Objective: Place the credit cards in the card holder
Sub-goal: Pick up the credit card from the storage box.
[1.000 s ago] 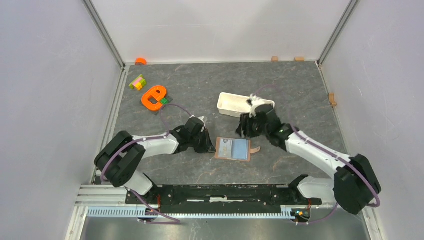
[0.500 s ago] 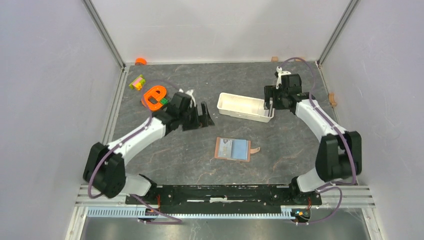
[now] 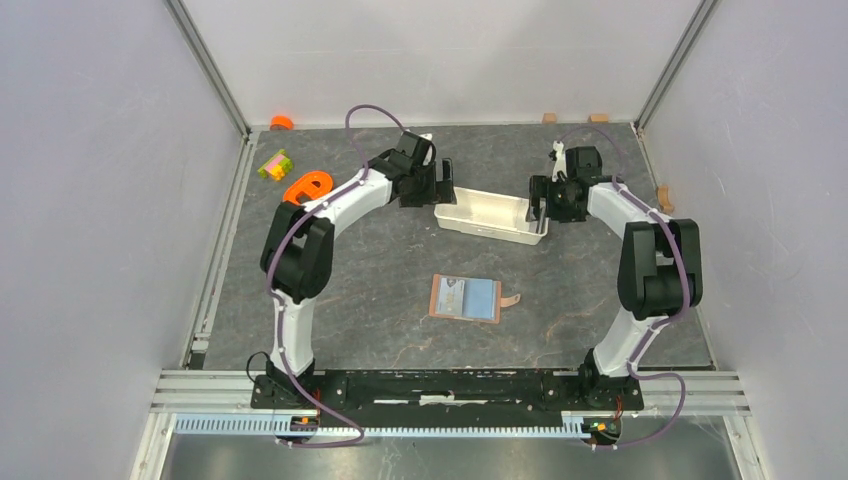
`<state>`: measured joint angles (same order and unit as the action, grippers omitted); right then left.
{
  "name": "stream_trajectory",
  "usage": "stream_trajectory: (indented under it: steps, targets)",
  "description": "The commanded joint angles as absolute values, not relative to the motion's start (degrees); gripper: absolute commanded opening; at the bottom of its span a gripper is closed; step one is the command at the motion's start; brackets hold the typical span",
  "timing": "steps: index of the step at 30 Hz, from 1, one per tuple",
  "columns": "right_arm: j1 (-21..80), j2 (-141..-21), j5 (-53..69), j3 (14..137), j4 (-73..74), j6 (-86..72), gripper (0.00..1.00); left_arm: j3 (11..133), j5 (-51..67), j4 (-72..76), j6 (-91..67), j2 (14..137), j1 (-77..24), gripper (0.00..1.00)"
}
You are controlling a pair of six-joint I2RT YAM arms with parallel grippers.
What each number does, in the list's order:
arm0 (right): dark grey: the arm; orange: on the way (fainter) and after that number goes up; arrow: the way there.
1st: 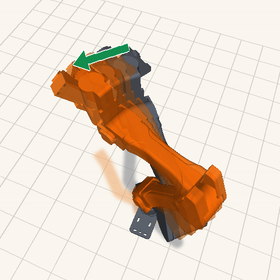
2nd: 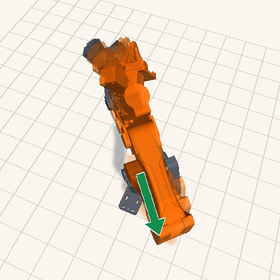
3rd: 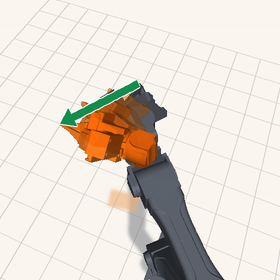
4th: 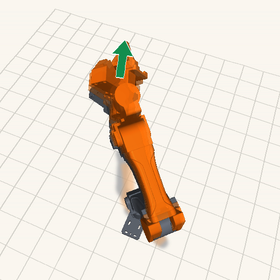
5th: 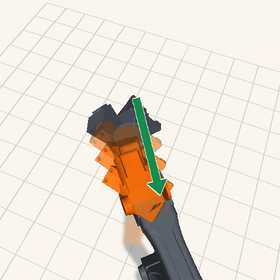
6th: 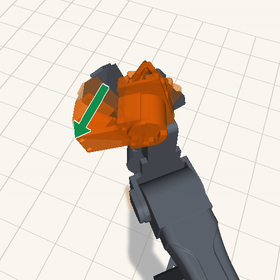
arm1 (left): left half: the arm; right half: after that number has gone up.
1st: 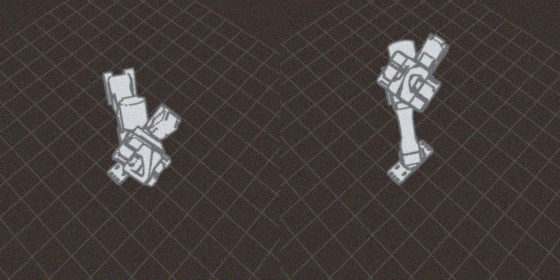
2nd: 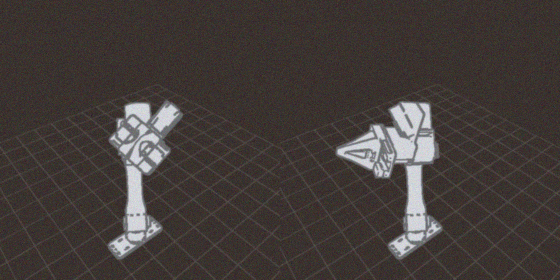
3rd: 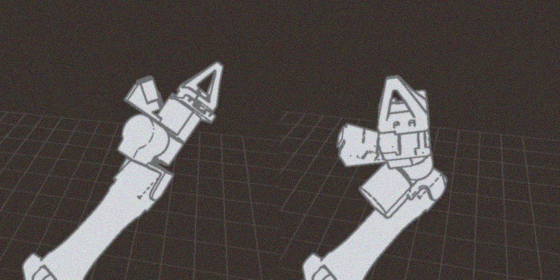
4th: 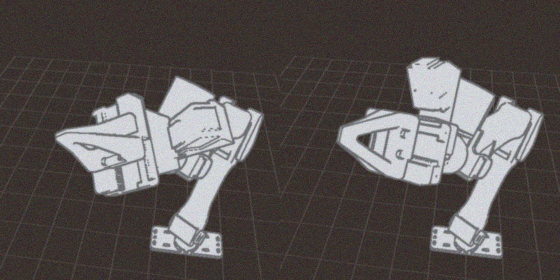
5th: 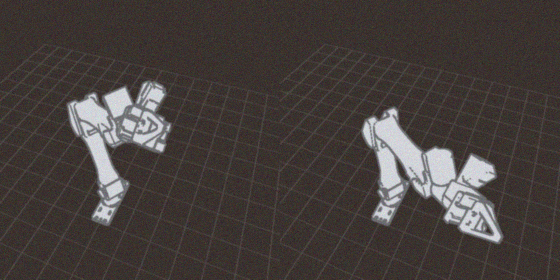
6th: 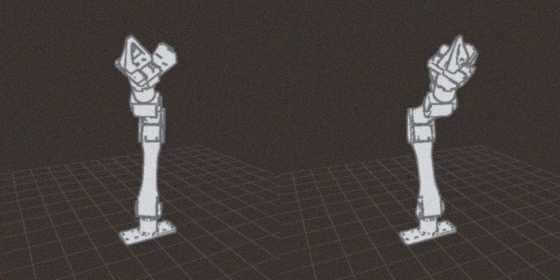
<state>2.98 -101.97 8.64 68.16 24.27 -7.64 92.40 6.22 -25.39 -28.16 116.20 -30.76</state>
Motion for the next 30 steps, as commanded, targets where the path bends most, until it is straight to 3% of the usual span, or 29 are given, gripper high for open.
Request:
stream_trajectory:
  steps: [1, 7, 12, 20, 30]
  targets:
    - [1.4, -103.7, 11.18, 70.49, 23.04, -8.3, 0.91, 98.84, 2.1, -28.15, -23.17, 120.78, -30.76, 0.95]
    - [0.34, -105.29, 10.65, 70.05, 24.14, -8.22, 0.88, 99.71, 0.93, -28.39, -21.29, 123.55, -30.76, 0.76]
    - [0.35, -104.75, 7.07, 70.14, 26.14, -7.61, 0.86, 98.64, 0.66, -27.33, -20.22, 123.81, -30.76, 0.52]
    - [-1.04, -101.29, 3.86, 69.75, 27.83, -7.3, 0.83, 98.09, -2.03, -27.33, -18.94, 123.51, -30.77, 0.32]
    - [-2.46, -99.41, 4.72, 69.13, 28.15, -7.04, 0.73, 98.24, -1.77, -27.24, -18.97, 123.69, -30.94, 0.27]
